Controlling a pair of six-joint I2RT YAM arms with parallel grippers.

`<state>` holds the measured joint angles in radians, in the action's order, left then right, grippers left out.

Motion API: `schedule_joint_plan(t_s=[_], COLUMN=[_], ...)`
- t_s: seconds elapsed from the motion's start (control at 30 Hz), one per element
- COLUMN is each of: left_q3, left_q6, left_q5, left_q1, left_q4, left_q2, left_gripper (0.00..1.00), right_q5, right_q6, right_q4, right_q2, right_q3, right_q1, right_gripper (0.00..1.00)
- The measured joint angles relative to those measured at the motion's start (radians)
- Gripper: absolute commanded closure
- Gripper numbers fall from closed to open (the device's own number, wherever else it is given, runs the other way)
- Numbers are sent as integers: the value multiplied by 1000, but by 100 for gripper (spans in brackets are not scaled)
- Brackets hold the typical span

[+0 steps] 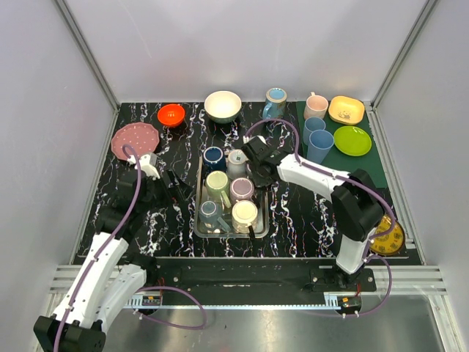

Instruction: Turn the mug right side up

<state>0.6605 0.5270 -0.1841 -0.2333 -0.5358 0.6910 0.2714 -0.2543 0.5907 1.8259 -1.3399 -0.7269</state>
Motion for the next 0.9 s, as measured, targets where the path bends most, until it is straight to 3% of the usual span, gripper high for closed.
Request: schedule_joint_plan(t_s=[0.13, 0.3, 0.47, 0.67, 0.9], left_q3=[0, 1, 6, -50, -197], left_q6=[0, 3, 34, 216, 523], left_q5=[1, 13, -2, -200, -359], left_q1=[0, 0, 0, -1, -34], left_q4=[0, 0, 36, 350, 807], left_q2=[-5, -11, -31, -75, -81], left_gripper=[5, 3, 1, 1, 1], right_q5=[3, -2, -87, -384, -650], right_q6=[-4, -26, -86, -287, -669], right_q4=[76, 166, 121, -284, -879], right_q2=[-62, -253, -446, -678, -665], right_q3=[10, -1, -10, 237, 459], right_q1=[-7, -18, -18, 34, 171], right_gripper=[100, 100, 100, 100, 100])
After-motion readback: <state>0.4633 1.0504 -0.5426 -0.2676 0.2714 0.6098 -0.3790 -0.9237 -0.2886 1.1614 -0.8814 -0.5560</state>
